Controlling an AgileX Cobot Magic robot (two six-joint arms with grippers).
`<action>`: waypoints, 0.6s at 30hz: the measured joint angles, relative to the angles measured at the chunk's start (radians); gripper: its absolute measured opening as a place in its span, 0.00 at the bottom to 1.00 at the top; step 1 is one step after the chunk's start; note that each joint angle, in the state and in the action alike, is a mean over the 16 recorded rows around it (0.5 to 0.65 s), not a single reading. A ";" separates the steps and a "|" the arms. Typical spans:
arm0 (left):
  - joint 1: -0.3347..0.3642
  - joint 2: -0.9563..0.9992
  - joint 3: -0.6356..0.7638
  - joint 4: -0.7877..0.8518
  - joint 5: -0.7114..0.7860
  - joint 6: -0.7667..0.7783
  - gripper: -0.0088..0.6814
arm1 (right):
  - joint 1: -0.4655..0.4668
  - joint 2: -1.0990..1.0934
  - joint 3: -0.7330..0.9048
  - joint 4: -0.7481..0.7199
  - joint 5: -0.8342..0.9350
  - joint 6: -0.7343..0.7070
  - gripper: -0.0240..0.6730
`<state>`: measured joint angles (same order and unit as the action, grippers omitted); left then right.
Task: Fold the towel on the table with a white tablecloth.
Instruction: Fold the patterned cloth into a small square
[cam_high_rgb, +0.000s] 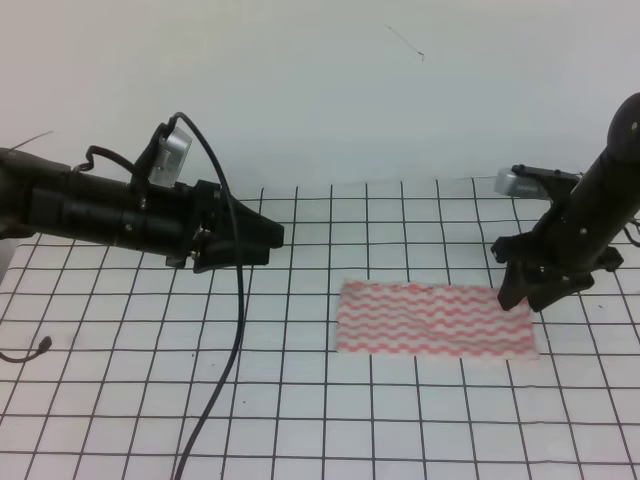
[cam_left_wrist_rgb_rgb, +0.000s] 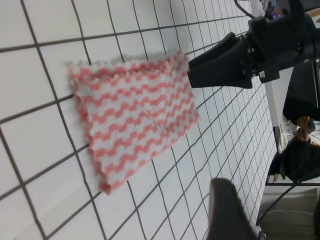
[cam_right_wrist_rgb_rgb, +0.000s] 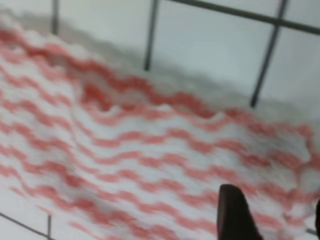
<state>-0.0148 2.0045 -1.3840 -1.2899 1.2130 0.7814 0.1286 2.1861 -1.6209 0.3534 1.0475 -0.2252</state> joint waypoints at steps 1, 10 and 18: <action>0.000 0.000 0.000 0.000 0.000 0.000 0.51 | 0.000 0.000 0.000 0.000 -0.001 0.001 0.53; 0.000 0.000 0.000 -0.003 0.000 0.001 0.51 | 0.000 0.000 0.000 0.000 -0.009 0.011 0.51; 0.000 0.000 0.000 -0.008 0.000 0.003 0.51 | 0.003 0.000 0.000 0.001 -0.014 0.010 0.51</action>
<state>-0.0148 2.0045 -1.3840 -1.2980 1.2130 0.7843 0.1320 2.1861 -1.6209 0.3544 1.0339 -0.2151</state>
